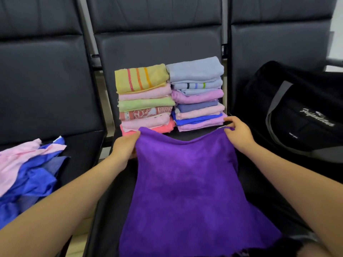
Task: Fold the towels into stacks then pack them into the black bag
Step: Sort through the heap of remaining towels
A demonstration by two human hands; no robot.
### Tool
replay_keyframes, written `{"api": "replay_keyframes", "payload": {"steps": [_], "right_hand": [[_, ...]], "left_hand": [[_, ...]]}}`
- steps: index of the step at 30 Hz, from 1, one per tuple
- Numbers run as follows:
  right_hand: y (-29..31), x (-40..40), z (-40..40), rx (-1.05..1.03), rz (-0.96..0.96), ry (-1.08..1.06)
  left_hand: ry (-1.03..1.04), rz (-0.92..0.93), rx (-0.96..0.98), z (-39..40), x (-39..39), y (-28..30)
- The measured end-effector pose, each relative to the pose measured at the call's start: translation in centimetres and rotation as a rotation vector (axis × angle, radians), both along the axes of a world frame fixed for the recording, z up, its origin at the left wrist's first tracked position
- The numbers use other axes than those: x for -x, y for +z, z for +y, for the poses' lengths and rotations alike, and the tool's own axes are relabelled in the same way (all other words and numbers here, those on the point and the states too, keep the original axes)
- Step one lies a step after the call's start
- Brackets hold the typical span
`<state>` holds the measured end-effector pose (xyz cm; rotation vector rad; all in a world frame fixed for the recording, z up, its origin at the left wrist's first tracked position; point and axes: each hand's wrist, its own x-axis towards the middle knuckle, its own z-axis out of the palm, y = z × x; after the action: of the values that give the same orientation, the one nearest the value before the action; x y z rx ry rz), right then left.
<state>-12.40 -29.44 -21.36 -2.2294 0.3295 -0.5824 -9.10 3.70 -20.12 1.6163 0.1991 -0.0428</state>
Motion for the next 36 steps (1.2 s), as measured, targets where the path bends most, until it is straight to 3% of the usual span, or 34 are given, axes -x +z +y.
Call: {"api": "replay_keyframes", "payload": {"steps": [2, 5, 7, 9, 10, 13, 16, 19, 21, 26, 31, 36], "right_hand": [[-0.3, 0.3, 0.3, 0.139, 0.109, -0.015], [-0.1, 1.3, 0.9, 0.276, 0.240, -0.073], [0.3, 2.1, 1.4, 0.250, 0.259, -0.085], [0.6, 3.1, 1.8, 0.224, 0.309, -0.072], [0.6, 3.7, 2.1, 0.228, 0.347, -0.050], [0.7, 6.0, 2.6, 0.297, 0.484, 0.042], [1.2, 8.9, 2.7, 0.311, 0.565, 0.065], [1.8, 12.3, 2.6, 0.317, 0.680, 0.059], [1.9, 14.5, 2.5, 0.281, 0.828, 0.163], [1.5, 17.6, 2.0, 0.160, 0.743, 0.360], [1.0, 18.3, 2.5, 0.230, 0.675, 0.333], [2.6, 18.7, -0.1, 0.097, 0.644, 0.155]], "left_hand": [[0.075, 0.140, 0.064, -0.3, -0.2, -0.4], [0.064, 0.209, -0.042, -0.5, -0.2, -0.7], [0.054, 0.081, -0.301, -0.3, 0.2, -0.7], [0.037, -0.176, -0.655, -0.2, 1.5, -0.4], [0.007, -0.305, -0.741, -0.3, 2.7, -0.2], [-0.197, -0.528, -0.772, -1.2, 7.2, 0.2], [-0.564, -0.648, -0.829, -2.4, 12.0, -0.5], [-0.877, -0.630, -0.922, -3.0, 15.5, -1.6], [-0.983, -0.604, -1.055, -2.6, 16.7, -2.4], [-0.937, -0.600, -1.072, -0.7, 17.1, -3.3], [-0.873, -0.596, -1.112, -0.4, 17.9, -3.2], [-0.824, -0.626, -1.126, -0.6, 18.9, -3.0]]}}
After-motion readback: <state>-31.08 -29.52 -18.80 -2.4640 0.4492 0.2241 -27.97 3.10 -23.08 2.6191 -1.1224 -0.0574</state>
